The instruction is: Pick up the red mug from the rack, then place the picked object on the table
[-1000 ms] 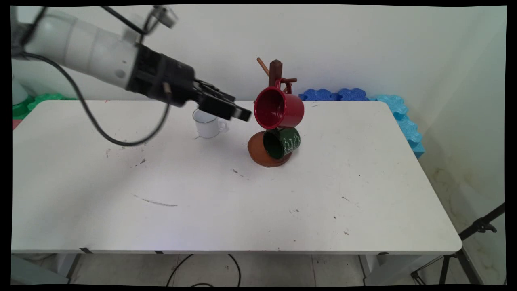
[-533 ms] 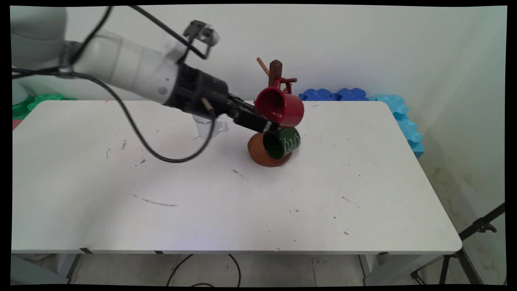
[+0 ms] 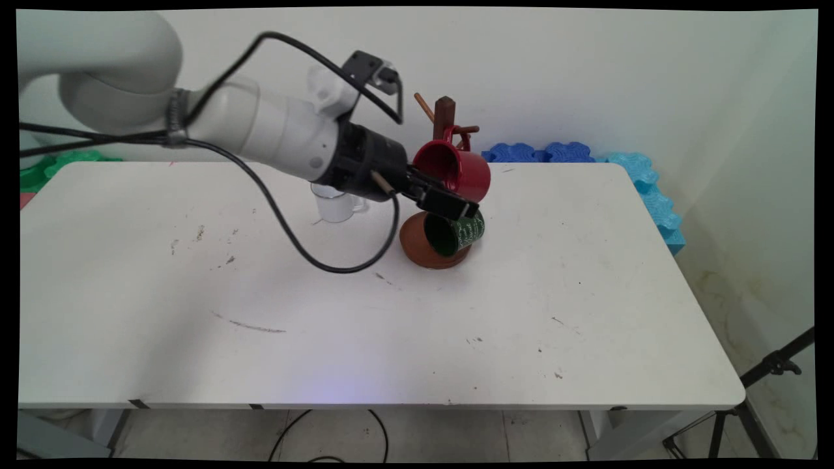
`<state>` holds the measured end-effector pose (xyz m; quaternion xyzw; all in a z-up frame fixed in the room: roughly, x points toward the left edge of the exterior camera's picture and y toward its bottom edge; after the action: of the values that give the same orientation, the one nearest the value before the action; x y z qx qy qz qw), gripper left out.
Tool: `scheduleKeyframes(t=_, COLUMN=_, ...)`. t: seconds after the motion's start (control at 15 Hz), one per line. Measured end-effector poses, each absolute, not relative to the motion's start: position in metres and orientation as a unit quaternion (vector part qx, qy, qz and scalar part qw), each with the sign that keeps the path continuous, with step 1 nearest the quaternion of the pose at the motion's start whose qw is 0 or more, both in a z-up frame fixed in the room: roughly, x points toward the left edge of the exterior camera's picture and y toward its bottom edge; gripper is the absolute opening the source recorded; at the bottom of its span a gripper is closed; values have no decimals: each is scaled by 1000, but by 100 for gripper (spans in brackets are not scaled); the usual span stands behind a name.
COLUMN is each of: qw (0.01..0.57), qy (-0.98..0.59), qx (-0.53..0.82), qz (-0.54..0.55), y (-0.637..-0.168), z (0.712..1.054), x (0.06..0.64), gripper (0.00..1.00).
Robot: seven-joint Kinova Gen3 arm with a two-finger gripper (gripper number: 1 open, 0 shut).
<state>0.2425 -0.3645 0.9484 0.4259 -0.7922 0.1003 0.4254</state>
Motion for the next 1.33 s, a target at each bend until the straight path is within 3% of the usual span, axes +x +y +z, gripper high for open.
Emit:
scheduleKeyframes(t=0.87, qw=413, qy=-793, qx=428, qz=131, y=-387, z=925, x=220, gripper=100)
scheduleKeyframes(t=0.93, qw=412, qy=-793, qx=428, qz=134, y=-388, z=925, x=220, gripper=0)
scheduleKeyframes(t=1.33, qw=412, qy=-794, qx=426, qz=137, y=-391, z=923, x=218, gripper=0)
